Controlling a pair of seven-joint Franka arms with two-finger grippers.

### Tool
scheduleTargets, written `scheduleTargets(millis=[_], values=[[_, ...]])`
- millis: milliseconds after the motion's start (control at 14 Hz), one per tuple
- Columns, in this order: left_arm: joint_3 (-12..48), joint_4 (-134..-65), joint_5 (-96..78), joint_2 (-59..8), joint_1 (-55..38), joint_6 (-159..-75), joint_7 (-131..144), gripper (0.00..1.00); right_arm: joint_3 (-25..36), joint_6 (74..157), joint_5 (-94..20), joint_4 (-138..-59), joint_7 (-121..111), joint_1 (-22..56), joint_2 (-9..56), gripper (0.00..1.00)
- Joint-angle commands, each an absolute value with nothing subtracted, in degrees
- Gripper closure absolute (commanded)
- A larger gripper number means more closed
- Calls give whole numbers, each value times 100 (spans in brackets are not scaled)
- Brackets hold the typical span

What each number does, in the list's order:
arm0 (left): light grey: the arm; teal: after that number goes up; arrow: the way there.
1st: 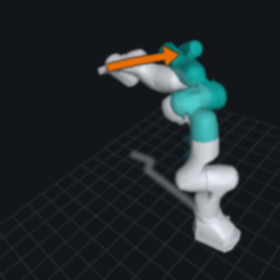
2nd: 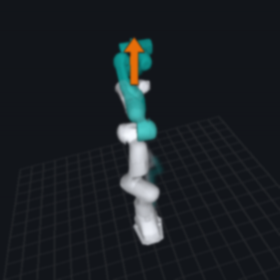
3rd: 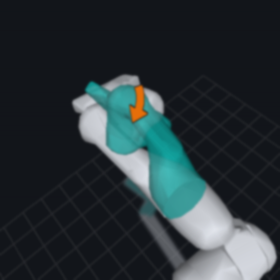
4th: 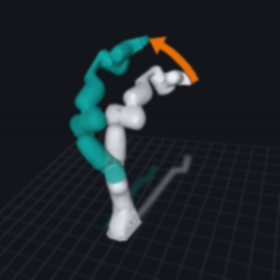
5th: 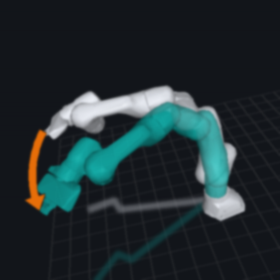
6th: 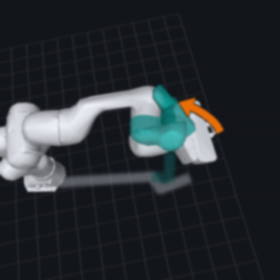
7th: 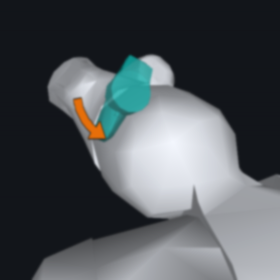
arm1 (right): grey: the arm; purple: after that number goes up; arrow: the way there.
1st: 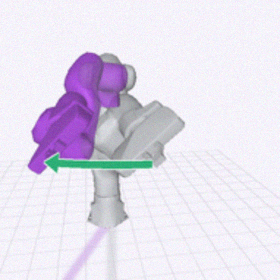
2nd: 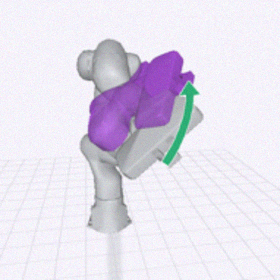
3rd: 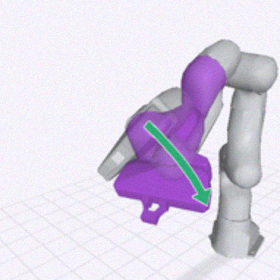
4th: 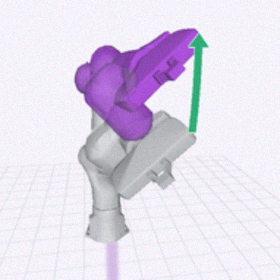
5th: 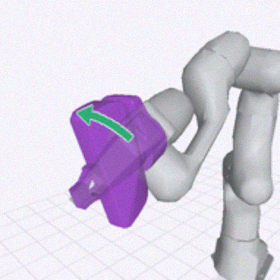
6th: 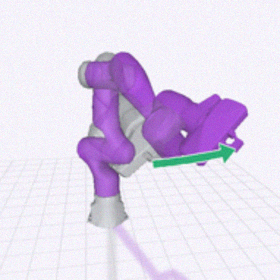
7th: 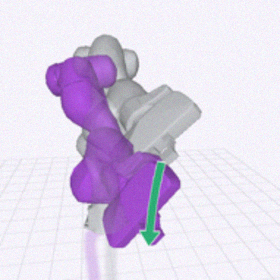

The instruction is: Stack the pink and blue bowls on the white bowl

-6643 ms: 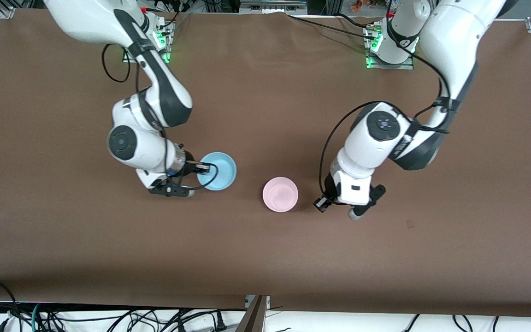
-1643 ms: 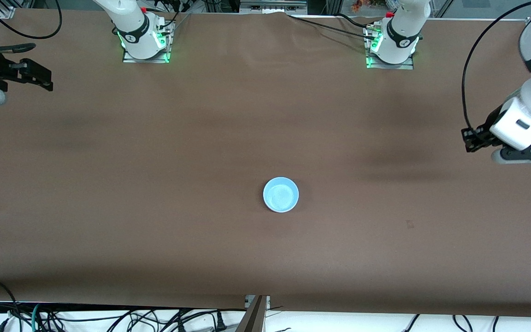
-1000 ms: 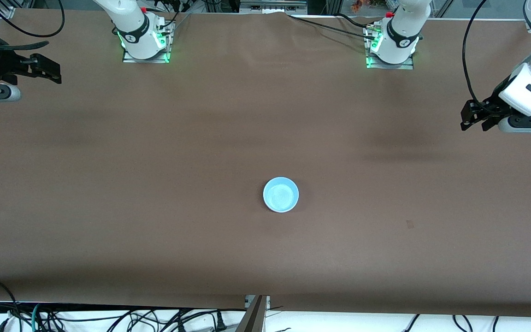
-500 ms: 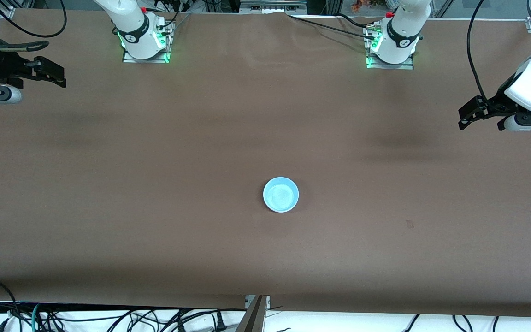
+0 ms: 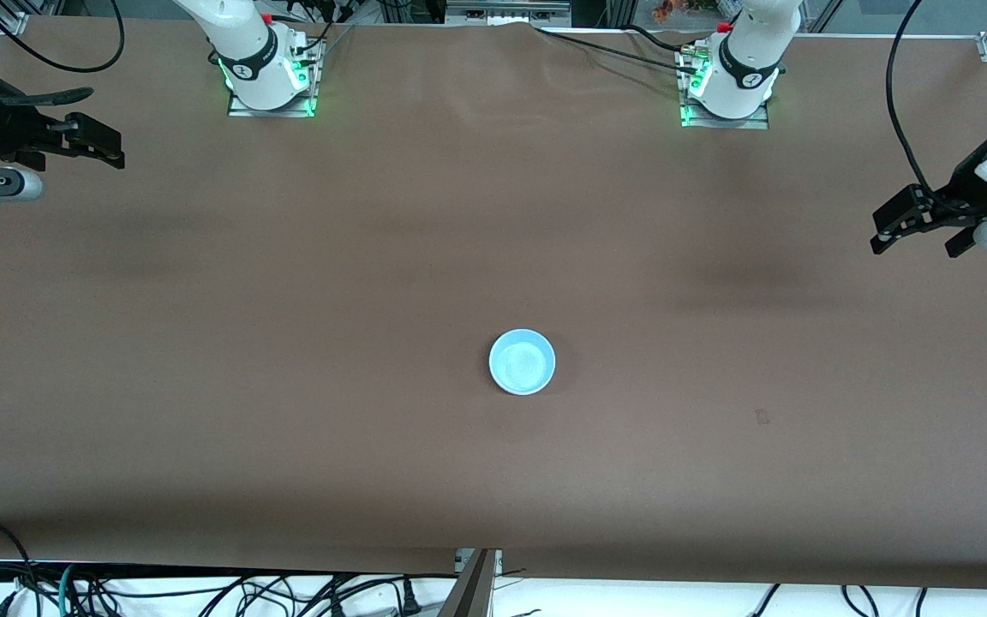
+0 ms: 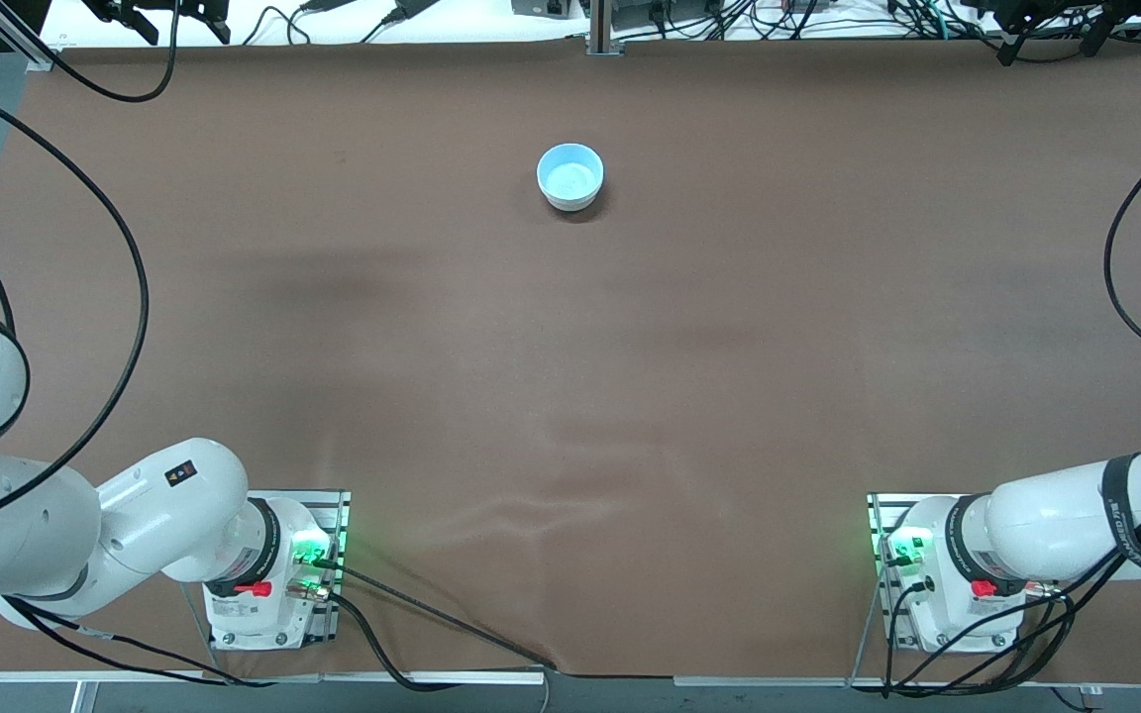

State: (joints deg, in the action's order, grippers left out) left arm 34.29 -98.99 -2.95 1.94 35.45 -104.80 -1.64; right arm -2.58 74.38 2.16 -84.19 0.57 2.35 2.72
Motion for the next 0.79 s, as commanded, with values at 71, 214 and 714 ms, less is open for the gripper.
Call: scheduleTargets(millis=[71, 214, 714], values=[[3463, -9598, -317, -9, 3542, -10389, -308, 0, -299, 7462, 132, -8332, 26, 167, 308, 0], [3472, -9580, -141, -61, 3525, -10389, -308, 0, -299, 7462, 141, -8332, 18, 167, 308, 0], [3480, -9580, -149, -114, 3454, -10406, -290, 0, -316, 7462, 167, -8332, 35, 176, 308, 0]])
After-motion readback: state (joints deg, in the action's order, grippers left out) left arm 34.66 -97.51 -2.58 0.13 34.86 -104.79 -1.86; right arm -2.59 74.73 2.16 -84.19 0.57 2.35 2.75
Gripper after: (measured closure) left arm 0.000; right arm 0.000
